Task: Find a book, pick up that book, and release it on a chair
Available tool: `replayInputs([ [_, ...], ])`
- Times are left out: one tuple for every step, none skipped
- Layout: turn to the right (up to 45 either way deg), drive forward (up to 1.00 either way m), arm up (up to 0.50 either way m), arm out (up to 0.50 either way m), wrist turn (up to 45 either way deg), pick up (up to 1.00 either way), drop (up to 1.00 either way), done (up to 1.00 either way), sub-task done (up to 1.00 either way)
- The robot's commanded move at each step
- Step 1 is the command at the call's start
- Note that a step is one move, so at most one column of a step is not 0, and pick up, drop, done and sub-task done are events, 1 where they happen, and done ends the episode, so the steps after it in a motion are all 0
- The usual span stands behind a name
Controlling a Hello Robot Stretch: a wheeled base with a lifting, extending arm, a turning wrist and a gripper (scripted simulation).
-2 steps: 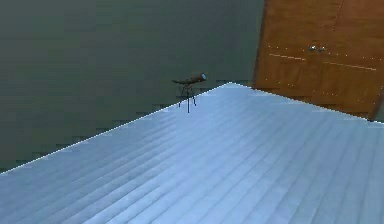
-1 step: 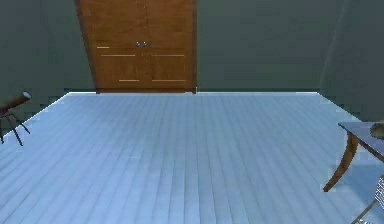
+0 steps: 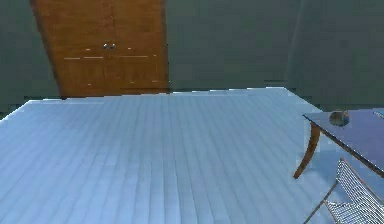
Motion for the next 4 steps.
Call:
replayInputs([
  [0.0, 1.0, 0.0, 0.0, 0.0, 0.0, 0.0, 0.0, 0.0],
  [27.0, 0.0, 0.0, 0.0, 0.0, 0.0, 0.0, 0.0, 0.0],
  [0.0, 0.1, 0.0, 0.0, 0.0, 0.0, 0.0, 0.0, 0.0],
  [0.0, 0.4, 0.0, 0.0, 0.0, 0.0, 0.0, 0.0, 0.0],
])
